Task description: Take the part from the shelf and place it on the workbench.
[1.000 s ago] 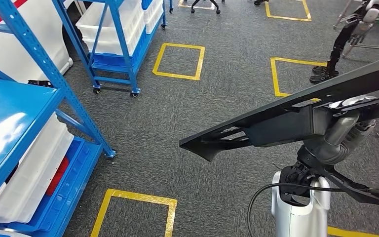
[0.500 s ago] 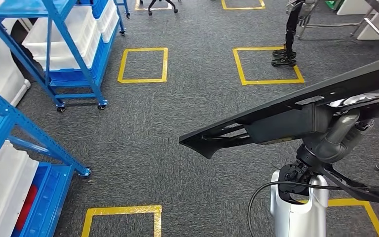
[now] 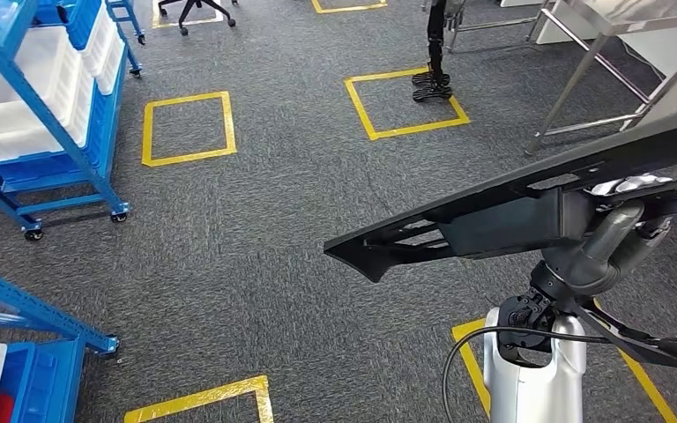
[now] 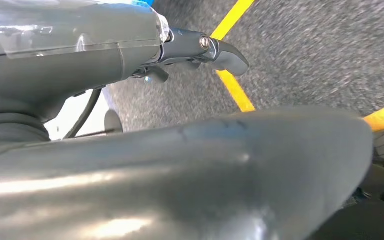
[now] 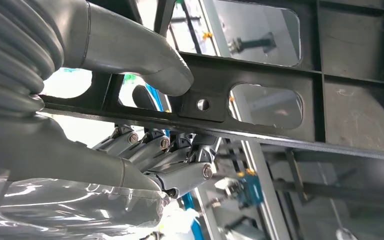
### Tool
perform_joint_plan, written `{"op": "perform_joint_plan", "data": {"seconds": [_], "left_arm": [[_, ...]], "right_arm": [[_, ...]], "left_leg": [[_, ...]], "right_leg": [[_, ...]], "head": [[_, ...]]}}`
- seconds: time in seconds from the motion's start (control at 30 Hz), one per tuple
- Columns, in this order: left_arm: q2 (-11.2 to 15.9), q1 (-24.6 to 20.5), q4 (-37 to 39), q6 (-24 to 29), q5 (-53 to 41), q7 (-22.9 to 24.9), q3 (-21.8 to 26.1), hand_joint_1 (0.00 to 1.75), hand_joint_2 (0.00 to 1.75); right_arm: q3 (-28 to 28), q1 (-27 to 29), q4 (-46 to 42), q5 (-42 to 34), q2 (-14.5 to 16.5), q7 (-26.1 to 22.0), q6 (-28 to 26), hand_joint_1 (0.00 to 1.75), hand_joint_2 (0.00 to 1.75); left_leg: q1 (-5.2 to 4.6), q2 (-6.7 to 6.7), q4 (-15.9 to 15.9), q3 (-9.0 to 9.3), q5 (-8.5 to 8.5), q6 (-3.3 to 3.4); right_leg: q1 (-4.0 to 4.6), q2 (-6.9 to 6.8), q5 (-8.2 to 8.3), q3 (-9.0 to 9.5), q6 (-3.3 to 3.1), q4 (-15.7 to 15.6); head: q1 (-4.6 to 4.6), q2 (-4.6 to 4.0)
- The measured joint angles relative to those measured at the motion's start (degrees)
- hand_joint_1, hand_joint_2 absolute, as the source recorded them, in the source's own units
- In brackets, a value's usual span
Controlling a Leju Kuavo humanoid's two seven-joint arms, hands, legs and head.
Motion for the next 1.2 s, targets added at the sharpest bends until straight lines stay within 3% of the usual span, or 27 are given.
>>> {"op": "perform_joint_plan", "data": {"seconds": [0.1,0.13,0.2,0.23,0.3,0.37,0.43,0.47,0.5,0.57,0.6,0.67,0.73,0.8,0.87,0.93,0.97,1.0,1.03,1.1,1.17,1.2], "left_arm": [[0.0,-0.2,0.0,0.0,0.0,0.0,0.0,0.0,0.0],[0.0,-0.2,0.0,0.0,0.0,0.0,0.0,0.0,0.0],[0.0,-0.3,0.0,0.0,0.0,0.0,0.0,0.0,0.0],[0.0,-0.4,0.0,0.0,-0.1,0.0,0.0,0.0,0.0],[0.0,-0.5,0.0,0.1,-0.2,0.0,0.0,0.0,0.0],[0.0,-0.3,0.0,0.1,-0.2,0.1,-0.1,0.0,0.0],[0.0,0.0,0.0,0.1,-0.2,0.1,-0.1,0.0,0.0],[0.0,0.1,0.0,0.1,-0.2,0.0,-0.1,0.0,0.0],[0.0,0.1,0.0,0.1,-0.2,0.0,-0.1,0.0,0.0],[0.0,0.1,0.0,0.1,-0.2,-0.1,-0.1,0.0,0.0],[0.1,0.1,0.0,0.1,-0.2,-0.1,-0.1,0.0,0.0],[0.1,0.1,0.0,0.1,-0.2,-0.1,-0.1,0.0,0.0],[0.2,0.0,0.0,0.2,-0.2,-0.2,-0.1,0.0,0.0],[0.2,-0.1,0.0,0.2,-0.3,-0.4,-0.1,0.0,0.0],[0.1,0.0,0.0,0.1,-0.3,-0.5,-0.1,0.0,0.0],[0.2,0.2,0.0,0.1,-0.4,-0.5,-0.2,0.0,0.0],[0.2,0.3,0.0,0.1,-0.4,-0.5,-0.3,0.0,0.0],[0.2,0.3,0.0,0.0,-0.4,-0.5,-0.3,0.0,0.0],[0.2,0.2,0.0,0.0,-0.4,-0.5,-0.4,0.0,0.0],[0.1,0.1,0.0,0.0,-0.5,-0.5,-0.4,0.0,0.0],[0.1,0.0,0.0,-0.1,-0.5,-0.5,-0.4,0.0,0.0],[0.1,0.0,0.0,-0.1,-0.5,-0.4,-0.5,0.0,0.0]], "right_arm": [[0.0,0.0,-0.2,0.1,0.0,0.0,0.0,1.75,1.75],[0.0,0.0,-0.3,0.1,0.0,0.0,0.0,1.75,1.75],[-0.1,0.0,-0.5,0.2,0.0,0.1,0.0,1.75,1.75],[-0.1,0.0,-0.6,0.2,0.0,0.1,0.0,1.75,1.75],[-0.2,0.0,-0.9,0.3,0.0,0.1,0.0,1.75,1.75],[-0.3,0.2,-1.0,0.4,0.1,0.1,0.0,1.75,1.75],[-0.3,0.7,-1.0,0.6,0.2,0.1,0.0,1.75,1.75],[-0.3,0.9,-1.0,0.7,0.2,0.1,0.1,1.75,1.75],[-0.3,1.1,-1.1,0.8,0.2,0.0,0.1,1.75,1.75],[-0.3,1.4,-1.1,1.0,0.3,-0.3,0.1,1.75,1.75],[-0.3,1.4,-1.1,1.1,0.3,-0.4,0.2,1.75,1.75],[-0.3,1.6,-1.1,1.3,0.3,-0.7,0.2,1.75,1.75],[-0.3,1.9,-1.2,1.4,0.2,-1.0,0.2,1.75,1.75],[-0.3,1.9,-1.3,1.4,0.2,-1.2,0.2,1.75,1.75],[-0.4,2.1,-1.4,1.5,0.2,-1.3,0.2,1.75,1.75],[-0.4,2.6,-1.4,1.6,0.2,-1.3,0.2,1.75,1.75],[-0.4,2.8,-1.4,1.7,0.2,-1.3,0.1,1.75,1.75],[-0.4,3.0,-1.4,1.7,0.2,-1.3,0.1,1.75,1.75],[-0.4,3.0,-1.5,1.8,0.2,-1.3,0.2,1.75,1.75],[-0.4,3.0,-1.6,1.8,0.2,-1.3,0.2,1.75,1.75],[-0.4,3.0,-1.7,1.8,0.2,-1.3,0.2,1.75,1.75],[-0.4,3.0,-1.8,1.9,0.2,-1.3,0.2,1.75,1.75]], "left_leg": [[-0.27,1.76,0.3,0.39,-0.55,-0.71],[-0.37,2.23,0.3,0.52,-0.7,-1.02],[-0.37,3.22,0.3,0.85,-0.93,-1.64],[-0.25,3.02,0.5,0.93,-1.24,-1.97],[0.01,0.76,3.7,-0.25,-3.5,-2.48],[0.15,-1.88,11.5,-3.84,-7.44,-2.7],[0.17,-2.57,17.8,-7.08,-9.27,-2.8],[0.18,-2.68,17.8,-7.29,-8.34,-2.76],[0.23,-2.99,15.2,-6.33,-6.3,-2.65],[0.45,-5.55,6.8,-2.87,-1.85,-2.34],[0.57,-6.99,3.6,-1.51,-0.7,-2.21],[0.54,-8.33,1.5,-0.62,-0.58,-1.88],[0.53,-6.91,1.1,-0.47,-0.29,-1.26],[0.65,-5.18,0.4,-0.27,0.11,-0.47],[0.44,-3.41,0.2,-0.24,0.16,0.0],[0.23,-1.6,0.2,-0.27,0.02,0.14],[0.19,-0.74,0.3,-0.25,-0.06,0.12],[0.17,0.05,0.3,-0.19,-0.17,0.05],[0.15,0.8,0.3,-0.05,-0.33,-0.08],[-0.05,1.97,0.4,0.32,-0.7,-0.52],[-0.23,3.01,0.4,0.67,-0.97,-1.15],[-0.26,3.6,0.3,0.87,-1.05,-1.47]], "right_leg": [[0.46,-3.08,3.36,5.78,-0.56,-10.4],[0.71,-3.48,3.45,6.38,-0.85,-11.5],[0.95,-2.26,3.5,6.29,-1.43,-11.6],[0.86,-1.63,3.6,6.37,-1.74,-11.7],[0.53,-0.45,3.83,6.56,-2.43,-12.1],[0.45,0.81,3.91,6.58,-2.89,-12.2],[0.51,2.36,3.93,6.58,-3.03,-12.1],[0.52,3.25,3.93,6.63,-3.02,-12.0],[0.5,4.16,3.9,6.69,-2.97,-11.9],[0.5,5.84,3.76,6.66,-2.66,-11.6],[0.47,6.61,3.73,6.46,-2.38,-11.4],[0.33,8.01,3.89,5.91,-1.57,-11.2],[0.1,8.92,4.08,5.49,-0.78,-11.2],[0.3,6.3,2.47,4.17,-0.32,-8.8],[0.44,2.24,-1.19,0.84,-0.02,-1.9],[0.27,0.8,-3.4,-2.24,0.27,4.4],[0.21,0.52,-2.99,-2.4,0.34,4.7],[0.19,0.18,-1.61,-1.3,0.35,2.7],[0.24,-0.66,0.38,1.01,0.25,-1.4],[0.67,-3.24,2.92,5.34,-0.38,-9.1],[1.12,-4.11,3.23,6.56,-1.12,-11.6],[1.19,-3.39,3.36,6.46,-1.37,-11.6]], "head": [[0.0,0.0],[0.0,0.0],[0.0,0.0],[0.0,0.0],[0.0,0.0],[-0.01,0.01],[-0.01,0.01],[-0.01,0.01],[-0.01,0.01],[-0.01,0.0],[-0.01,0.01],[-0.01,0.01],[0.0,0.0],[0.02,0.0],[0.03,0.0],[0.02,0.0],[0.02,0.0],[0.02,0.0],[0.02,0.0],[0.03,0.0],[0.03,0.0],[0.03,0.0]]}}
